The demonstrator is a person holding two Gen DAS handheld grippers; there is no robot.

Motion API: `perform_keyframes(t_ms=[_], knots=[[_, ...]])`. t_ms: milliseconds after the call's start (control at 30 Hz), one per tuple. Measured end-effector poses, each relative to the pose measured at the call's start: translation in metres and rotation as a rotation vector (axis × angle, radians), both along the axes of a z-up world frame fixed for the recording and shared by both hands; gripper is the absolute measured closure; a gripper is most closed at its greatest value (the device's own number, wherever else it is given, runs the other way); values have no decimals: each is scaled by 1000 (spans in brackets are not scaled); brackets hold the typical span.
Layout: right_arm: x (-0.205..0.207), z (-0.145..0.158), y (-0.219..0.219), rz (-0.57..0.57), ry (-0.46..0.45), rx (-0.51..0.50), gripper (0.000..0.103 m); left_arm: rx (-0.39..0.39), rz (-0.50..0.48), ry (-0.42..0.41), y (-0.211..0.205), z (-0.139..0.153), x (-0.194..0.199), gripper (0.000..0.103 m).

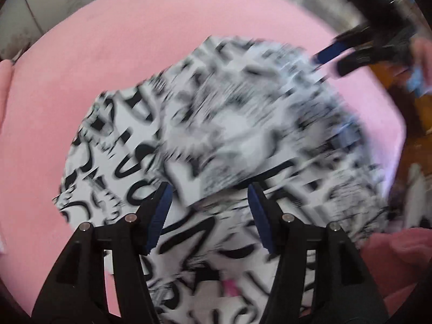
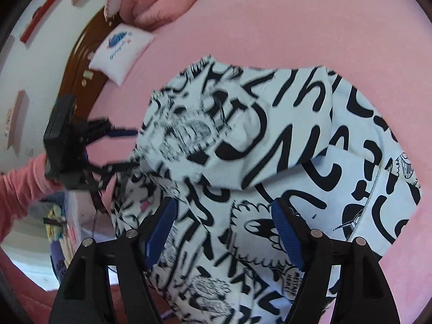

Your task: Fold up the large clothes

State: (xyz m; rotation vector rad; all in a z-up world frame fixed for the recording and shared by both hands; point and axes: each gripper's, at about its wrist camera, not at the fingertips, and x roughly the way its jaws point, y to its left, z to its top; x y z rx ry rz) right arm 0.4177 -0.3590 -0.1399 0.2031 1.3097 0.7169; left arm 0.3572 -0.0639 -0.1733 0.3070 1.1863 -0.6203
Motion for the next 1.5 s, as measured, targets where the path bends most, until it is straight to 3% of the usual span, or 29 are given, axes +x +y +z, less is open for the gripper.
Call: perform_keyframes(t_ms=[100, 200, 267, 300, 333, 400, 467, 567, 667, 767, 900, 967, 1067, 1133, 1367, 1500], knots=[[5, 8, 6, -100, -23, 151, 31, -154, 27, -45, -5, 24, 7, 48], [16, -8, 18, -257, -12, 334, 55, -240, 119, -19, -13, 20, 33, 49], [22, -33, 31, -343, 35, 380, 74, -232, 242, 61, -17, -8, 61, 65], [23, -45, 36, -373, 62, 390, 78, -224, 325, 117, -15, -28, 73, 86], [24, -64, 42, -417, 107, 396, 83, -212, 392, 170, -13, -45, 80, 91], [19, -98, 50, -489, 197, 365, 86, -226, 539, 298, -3, -85, 92, 92], [12, -124, 52, -511, 249, 298, 88, -239, 599, 345, 5, -109, 93, 92], [2, -138, 49, -444, 198, 191, 89, -126, 575, 295, 8, -125, 85, 92], [-1, -144, 41, -375, 142, 92, 100, -35, 477, 229, 4, -128, 74, 92], [4, -127, 35, -351, 75, 32, 100, 30, 442, 157, -2, -116, 69, 92], [18, -94, 41, -322, -165, -21, 100, -17, 460, 39, -6, -90, 79, 92], [33, -94, 46, -340, -219, -51, 100, -50, 522, 42, -3, -92, 96, 92], [61, -109, 54, -365, -207, -19, 100, -125, 635, 71, 1, -105, 133, 92], [85, -125, 63, -379, -180, -7, 100, -140, 685, 38, 1, -114, 150, 92], [149, -164, 96, -384, -236, -120, 100, -70, 789, -41, -2, -149, 205, 92], [164, -175, 81, -376, -249, -68, 100, -25, 806, -113, 13, -153, 224, 92]])
